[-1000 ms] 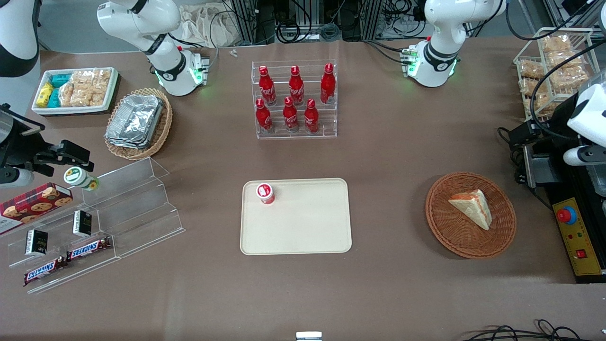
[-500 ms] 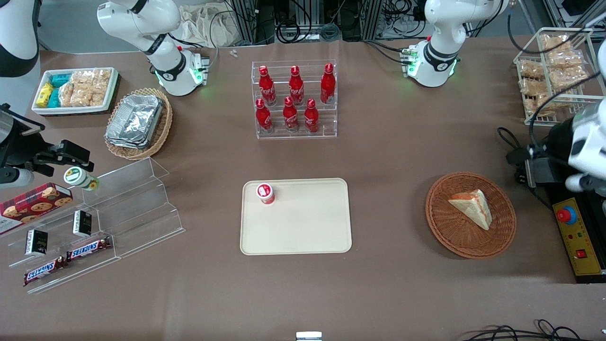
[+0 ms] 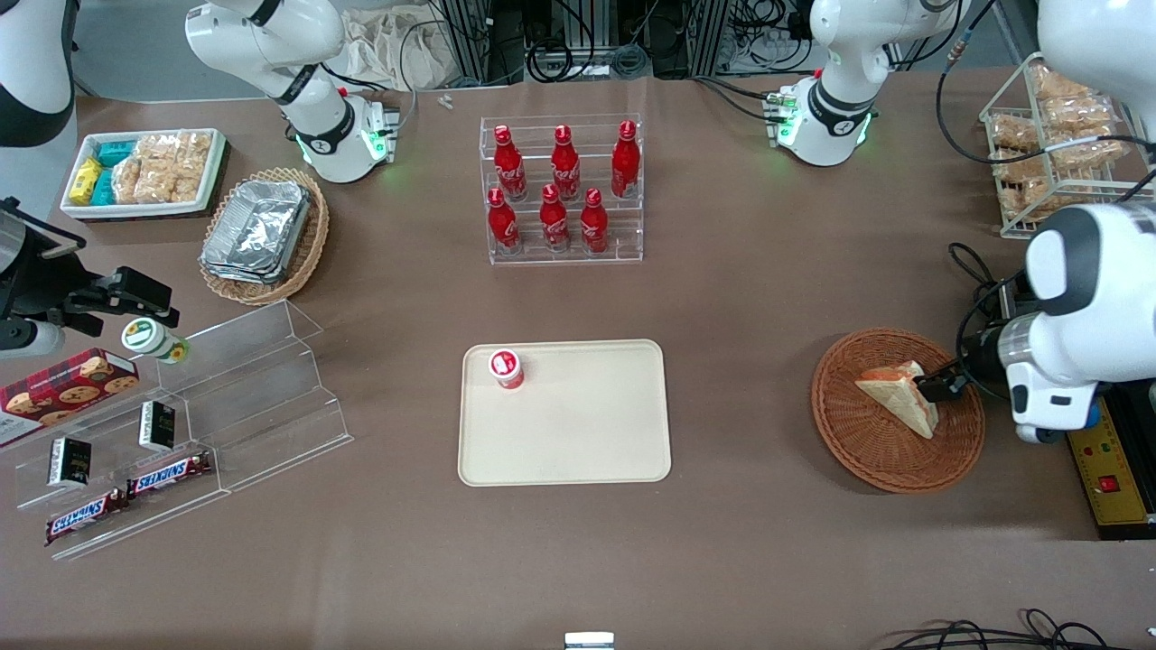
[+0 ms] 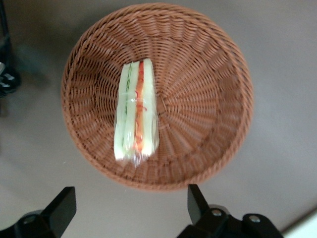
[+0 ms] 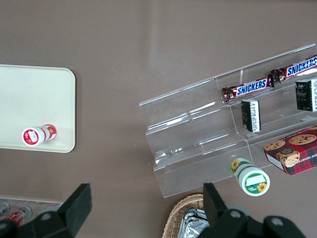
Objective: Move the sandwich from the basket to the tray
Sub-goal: 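Close the left gripper on the wrapped sandwich's edge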
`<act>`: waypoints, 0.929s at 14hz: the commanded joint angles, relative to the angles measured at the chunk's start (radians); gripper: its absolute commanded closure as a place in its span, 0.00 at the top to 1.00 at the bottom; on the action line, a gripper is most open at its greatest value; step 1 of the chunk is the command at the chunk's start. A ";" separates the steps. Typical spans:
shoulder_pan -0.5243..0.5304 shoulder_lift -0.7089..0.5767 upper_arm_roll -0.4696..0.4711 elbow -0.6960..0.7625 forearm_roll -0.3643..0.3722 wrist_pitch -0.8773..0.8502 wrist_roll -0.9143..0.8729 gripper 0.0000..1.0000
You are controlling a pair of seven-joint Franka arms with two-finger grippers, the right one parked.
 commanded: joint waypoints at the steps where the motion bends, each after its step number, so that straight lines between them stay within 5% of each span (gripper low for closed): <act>1: 0.003 -0.007 0.016 -0.164 0.004 0.218 -0.133 1.00; 6: 0.001 0.076 0.020 -0.243 0.005 0.380 -0.166 0.98; 7: 0.000 0.088 0.020 -0.243 0.005 0.383 -0.166 0.70; 8: 0.000 0.090 0.020 -0.243 0.005 0.383 -0.163 0.10; 9: 0.000 0.088 0.020 -0.238 0.007 0.383 -0.155 0.00; 13: 0.000 0.037 0.020 -0.224 0.007 0.362 -0.153 0.00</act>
